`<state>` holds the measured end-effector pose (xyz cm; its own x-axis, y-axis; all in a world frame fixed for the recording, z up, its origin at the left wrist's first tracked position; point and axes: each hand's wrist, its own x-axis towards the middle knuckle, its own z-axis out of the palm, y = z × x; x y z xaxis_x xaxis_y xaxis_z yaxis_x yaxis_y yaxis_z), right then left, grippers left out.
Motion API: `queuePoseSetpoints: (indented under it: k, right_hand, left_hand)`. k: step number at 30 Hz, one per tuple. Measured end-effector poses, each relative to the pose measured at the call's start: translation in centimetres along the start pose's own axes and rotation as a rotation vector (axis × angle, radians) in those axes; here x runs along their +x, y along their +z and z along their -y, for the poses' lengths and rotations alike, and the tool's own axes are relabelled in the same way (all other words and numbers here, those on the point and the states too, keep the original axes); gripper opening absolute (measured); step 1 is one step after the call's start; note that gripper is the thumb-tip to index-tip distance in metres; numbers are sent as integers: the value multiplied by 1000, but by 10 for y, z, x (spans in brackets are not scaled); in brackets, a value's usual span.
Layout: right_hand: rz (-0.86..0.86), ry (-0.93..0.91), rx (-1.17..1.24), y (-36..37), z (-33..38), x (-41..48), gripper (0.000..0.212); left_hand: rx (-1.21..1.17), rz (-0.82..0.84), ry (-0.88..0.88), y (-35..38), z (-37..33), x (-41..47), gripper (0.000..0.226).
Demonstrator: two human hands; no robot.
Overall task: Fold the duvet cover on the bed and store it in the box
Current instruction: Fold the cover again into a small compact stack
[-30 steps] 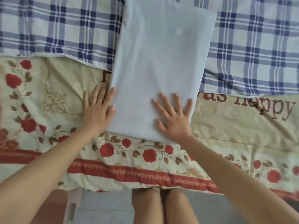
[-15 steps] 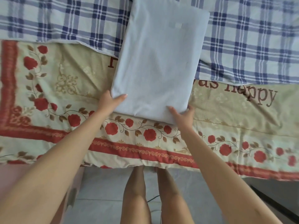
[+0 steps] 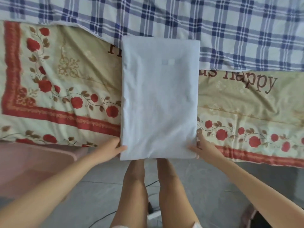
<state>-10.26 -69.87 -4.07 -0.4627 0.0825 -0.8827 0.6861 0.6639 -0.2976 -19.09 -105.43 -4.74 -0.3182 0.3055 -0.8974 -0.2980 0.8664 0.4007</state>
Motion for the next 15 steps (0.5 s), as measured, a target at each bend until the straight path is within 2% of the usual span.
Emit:
queuePoseSetpoints:
  k: [1,2,4,5,6,8,10,12,15]
  right_hand:
    - [-23,-41,-111,-6,-9,2,52]
    - [-127,-94,-206,-15,-13,8,50]
    - [-441,-298,-390,-33,-14,28,55]
    - [-557,-437,-509,-39,-11,41,58]
    - [-616,-561,-659,-45,-2,53,67]
    - [-593,-757,-1057,-48,15,78,82]
    - [-562,-903,-1351,-47,25,98,75]
    - [-485,-1001,-1436,-55,23,109,74]
    - [-420,-1107,-1360,-68,7,116,74]
  left_hand:
    - [122,-74,-1,0,6,-1,30]
    - [259,-252,43,-5,10,2,34]
    - [565,-688,268,-22,9,16,57]
    - [712,-843,391,-32,5,26,68]
    - [851,-917,502,-41,2,38,76]
    - [1161,-923,649,-51,-5,63,84]
    - [1437,-848,752,-51,-13,89,79]
    - [1546,-719,886,-53,-12,105,66]
    - [1408,-575,1031,-60,2,113,54]
